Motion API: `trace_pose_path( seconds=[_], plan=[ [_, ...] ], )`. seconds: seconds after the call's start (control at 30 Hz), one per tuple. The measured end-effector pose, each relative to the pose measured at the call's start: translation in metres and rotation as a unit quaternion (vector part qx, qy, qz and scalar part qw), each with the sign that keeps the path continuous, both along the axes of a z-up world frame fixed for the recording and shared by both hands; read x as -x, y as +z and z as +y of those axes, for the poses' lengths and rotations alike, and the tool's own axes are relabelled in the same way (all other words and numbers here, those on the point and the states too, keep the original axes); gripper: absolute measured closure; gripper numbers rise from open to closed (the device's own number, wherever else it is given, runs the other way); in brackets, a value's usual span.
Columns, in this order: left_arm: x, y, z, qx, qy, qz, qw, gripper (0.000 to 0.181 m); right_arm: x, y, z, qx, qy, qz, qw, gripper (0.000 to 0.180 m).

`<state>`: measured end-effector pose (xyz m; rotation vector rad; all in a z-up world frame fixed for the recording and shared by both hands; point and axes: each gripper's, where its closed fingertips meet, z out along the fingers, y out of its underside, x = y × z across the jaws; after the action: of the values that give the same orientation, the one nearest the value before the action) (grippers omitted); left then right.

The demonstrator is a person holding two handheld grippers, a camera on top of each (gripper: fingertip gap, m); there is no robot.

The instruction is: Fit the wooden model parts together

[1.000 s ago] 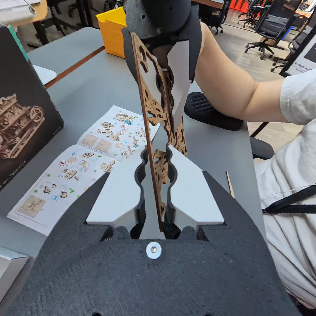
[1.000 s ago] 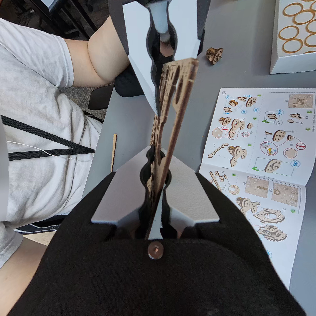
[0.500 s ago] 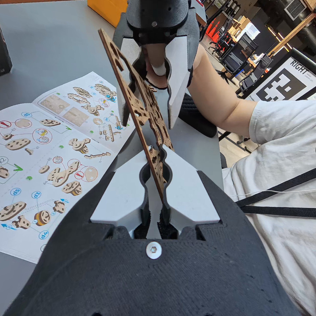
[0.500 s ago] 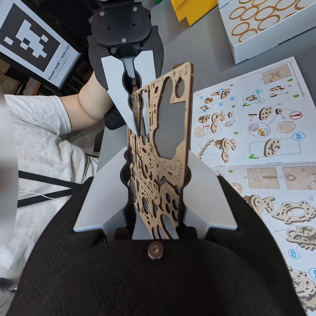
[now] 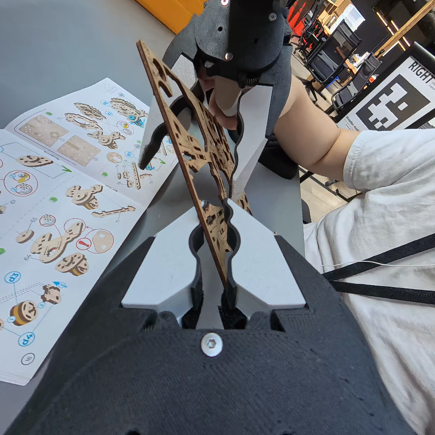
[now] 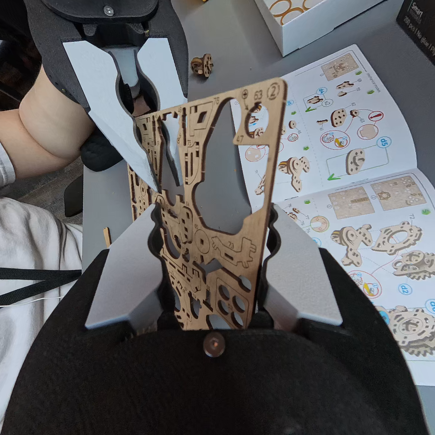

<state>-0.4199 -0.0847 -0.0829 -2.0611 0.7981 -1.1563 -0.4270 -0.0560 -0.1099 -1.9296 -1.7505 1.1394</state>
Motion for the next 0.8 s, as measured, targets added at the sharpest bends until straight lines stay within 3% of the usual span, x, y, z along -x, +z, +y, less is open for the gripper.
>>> trace_pose_path(
  seconds=[0.07, 0.2, 0.67, 0.8],
  plan=[
    [-0.001, -0.008, -0.005, 0.025, -0.012, 0.012, 1.000, 0.162, -0.002, -0.005, -0.001, -0.004, -0.007, -0.002, 1.000, 0.090],
    [-0.006, -0.010, -0.016, 0.087, -0.045, -0.015, 0.995, 0.175, -0.003, -0.008, -0.008, 0.014, -0.001, -0.001, 1.000, 0.090],
    [-0.004, -0.019, -0.013, 0.085, -0.032, 0.013, 0.996, 0.175, -0.004, -0.022, 0.001, -0.006, -0.047, -0.045, 0.998, 0.089],
    [-0.004, -0.008, -0.017, 0.077, -0.051, -0.013, 0.996, 0.176, -0.003, -0.007, -0.006, -0.010, -0.009, -0.006, 1.000, 0.091]
  ],
)
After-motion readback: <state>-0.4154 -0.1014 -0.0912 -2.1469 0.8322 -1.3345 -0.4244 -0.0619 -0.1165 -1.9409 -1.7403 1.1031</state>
